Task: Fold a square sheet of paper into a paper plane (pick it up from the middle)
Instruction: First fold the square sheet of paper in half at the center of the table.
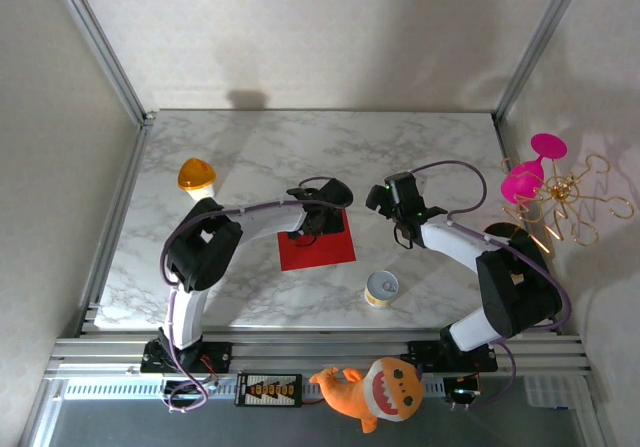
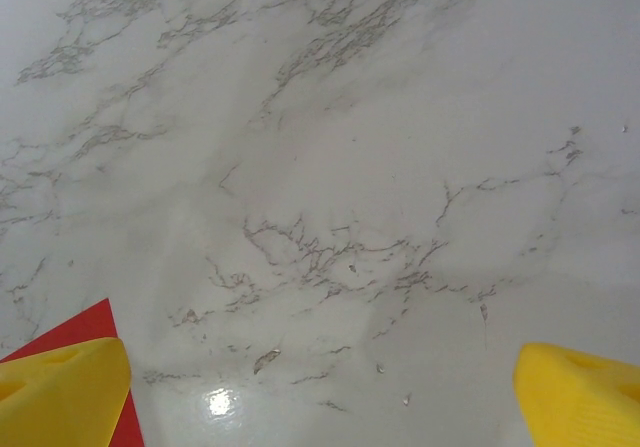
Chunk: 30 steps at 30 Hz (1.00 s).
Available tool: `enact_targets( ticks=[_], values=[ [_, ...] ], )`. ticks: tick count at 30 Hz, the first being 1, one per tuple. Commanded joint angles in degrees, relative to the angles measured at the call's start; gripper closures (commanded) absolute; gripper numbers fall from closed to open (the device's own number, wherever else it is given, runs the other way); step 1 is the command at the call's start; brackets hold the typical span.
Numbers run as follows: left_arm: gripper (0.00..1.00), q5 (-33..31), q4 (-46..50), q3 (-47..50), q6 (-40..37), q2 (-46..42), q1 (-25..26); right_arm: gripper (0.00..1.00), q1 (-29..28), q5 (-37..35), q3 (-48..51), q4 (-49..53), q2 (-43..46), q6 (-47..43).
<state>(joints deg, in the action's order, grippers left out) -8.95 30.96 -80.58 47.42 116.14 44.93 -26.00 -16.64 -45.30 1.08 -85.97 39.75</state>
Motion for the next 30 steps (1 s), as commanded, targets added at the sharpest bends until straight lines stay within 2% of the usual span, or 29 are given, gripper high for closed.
enact_targets(
  ticks=[1,7,17,30],
  values=[
    [0.05,-1.0,4.0,-2.1,0.5,1.7,0.2,0.01,0.4,0.1,0.4,-0.2,-0.3,-0.5],
    [0.08,0.1,3.9,-2.8,2.1,2.8,0.4,0.01,0.4,1.2,0.4,-0.4,-0.9,-0.3],
    [0.09,-2.6,7.5,-5.4,2.7,5.5,1.3,0.01,0.4,2.8,1.3,-1.2,-1.4,0.8],
    [0.15,-3.1,6.5,-2.8,3.6,7.4,1.5,0.01,0.4,2.9,1.4,-1.0,-0.8,0.8]
  ],
)
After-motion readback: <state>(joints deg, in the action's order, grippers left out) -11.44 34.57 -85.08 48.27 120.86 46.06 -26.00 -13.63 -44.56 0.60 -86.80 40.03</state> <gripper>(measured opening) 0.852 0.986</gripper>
